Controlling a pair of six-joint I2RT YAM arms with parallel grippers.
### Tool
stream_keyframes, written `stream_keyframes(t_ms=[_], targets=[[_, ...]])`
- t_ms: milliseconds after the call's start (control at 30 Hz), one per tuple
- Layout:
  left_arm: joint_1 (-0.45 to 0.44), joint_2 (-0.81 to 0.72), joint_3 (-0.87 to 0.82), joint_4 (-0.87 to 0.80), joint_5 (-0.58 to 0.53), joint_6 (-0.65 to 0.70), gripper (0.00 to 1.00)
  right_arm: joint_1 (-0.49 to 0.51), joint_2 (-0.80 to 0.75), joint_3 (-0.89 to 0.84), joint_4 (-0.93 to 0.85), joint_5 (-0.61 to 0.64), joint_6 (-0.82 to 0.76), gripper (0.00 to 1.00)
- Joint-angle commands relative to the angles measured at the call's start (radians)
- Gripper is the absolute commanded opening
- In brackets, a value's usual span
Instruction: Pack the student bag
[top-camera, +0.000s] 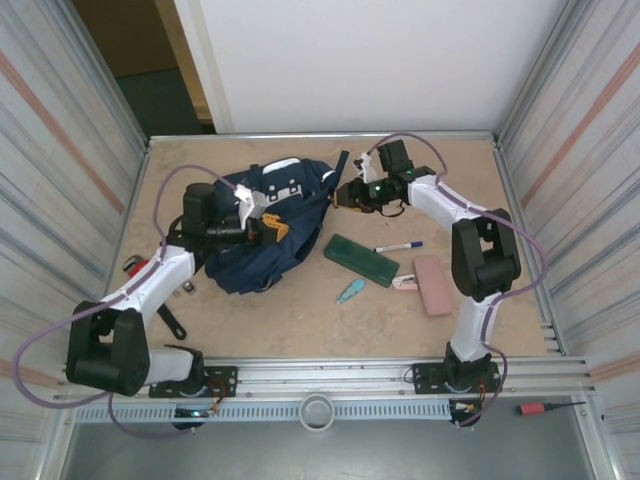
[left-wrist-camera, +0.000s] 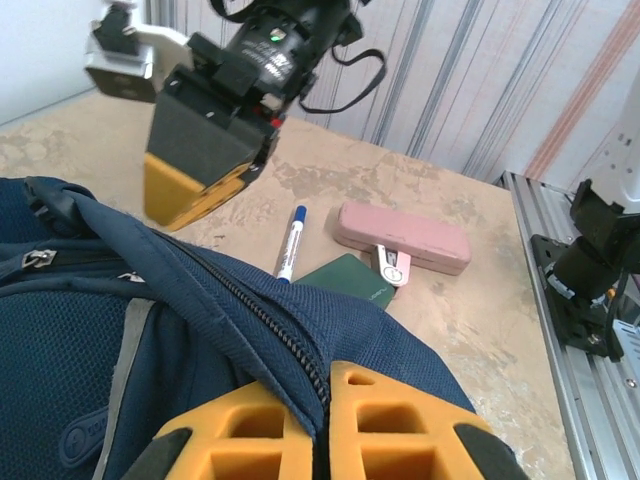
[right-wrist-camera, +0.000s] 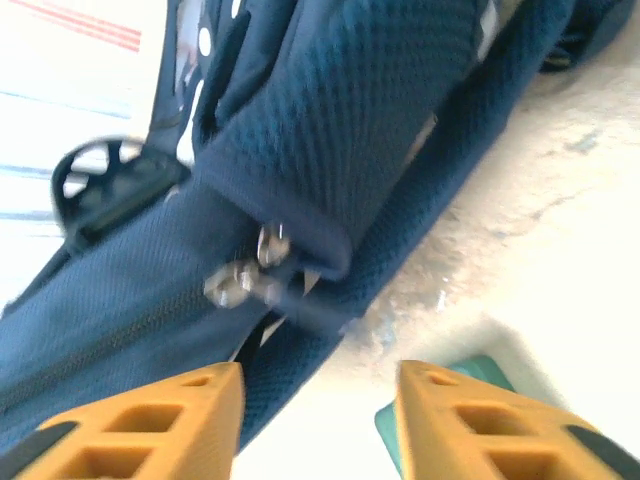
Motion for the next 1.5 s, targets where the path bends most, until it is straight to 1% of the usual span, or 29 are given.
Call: stream_keyframes(t_ms=[0, 33, 67, 200, 267, 333, 400, 467, 600, 667, 767, 867, 933, 1033, 1100, 1133, 1167, 1267, 1467], targets=[[-0.024, 0.022, 0.068, 0.048, -0.106, -0.01, 0.0, -0.007, -0.127, -0.079, 0.086, -0.06, 0.055, 0.53], [-0.031, 0.031, 0.072, 0.048, -0.112, -0.012, 0.0, -0.008, -0.146, -0.102, 0.096, -0.04, 0.066, 0.61], [-0.038, 0.036, 0.072, 0.046, -0.109, -0.005, 0.0, -0.011, -0.158, -0.115, 0.095, -0.009, 0.075, 0.66], [-0.061, 0.052, 0.067, 0.033, -0.105, 0.018, 0.0, -0.028, -0.128, -0.109, 0.12, 0.066, 0.149, 0.75], [-0.067, 0.061, 0.068, 0.024, -0.099, 0.021, 0.0, -0.029, -0.083, -0.092, 0.192, 0.052, 0.223, 0.79], [-0.074, 0.064, 0.066, 0.015, -0.098, 0.031, 0.0, -0.03, -0.027, -0.059, 0.257, 0.042, 0.284, 0.82], [-0.081, 0.066, 0.065, 0.003, -0.1, 0.042, 0.0, -0.036, 0.04, 0.001, 0.268, 0.077, 0.32, 0.84], [-0.086, 0.066, 0.064, -0.003, -0.099, 0.048, 0.0, -0.05, 0.118, 0.066, 0.293, 0.084, 0.367, 0.85], [-0.093, 0.067, 0.062, -0.016, -0.103, 0.06, 0.0, -0.048, 0.285, 0.209, 0.356, 0.037, 0.474, 0.84], [-0.094, 0.071, 0.061, -0.018, -0.107, 0.062, 0.0, -0.035, 0.367, 0.29, 0.355, 0.011, 0.506, 0.82], [-0.098, 0.081, 0.061, -0.021, -0.11, 0.064, 0.0, -0.018, 0.452, 0.395, 0.363, -0.025, 0.543, 0.75], [-0.101, 0.088, 0.061, -0.03, -0.122, 0.068, 0.0, -0.004, 0.496, 0.45, 0.355, -0.052, 0.551, 0.63], [-0.1, 0.09, 0.058, -0.033, -0.132, 0.07, 0.0, 0.001, 0.502, 0.485, 0.342, -0.061, 0.541, 0.48], [-0.101, 0.093, 0.058, -0.035, -0.153, 0.065, 0.0, -0.02, 0.474, 0.465, 0.345, -0.065, 0.532, 0.18], [-0.101, 0.096, 0.062, -0.038, -0.165, 0.064, 0.0, -0.041, 0.435, 0.405, 0.365, -0.056, 0.534, 0.06], [-0.1, 0.099, 0.064, -0.039, -0.174, 0.06, 0.0, -0.052, 0.412, 0.387, 0.373, -0.054, 0.534, 0.02], [-0.1, 0.104, 0.072, -0.044, -0.188, 0.057, 0.0, -0.064, 0.385, 0.37, 0.38, -0.052, 0.534, 0.0], [-0.1, 0.119, 0.103, -0.09, -0.243, 0.055, 0.0, -0.098, 0.288, 0.298, 0.413, -0.046, 0.534, 0.0], [-0.077, 0.127, 0.123, -0.11, -0.34, 0.013, 0.0, -0.168, 0.034, 0.067, 0.495, -0.01, 0.529, 0.0]])
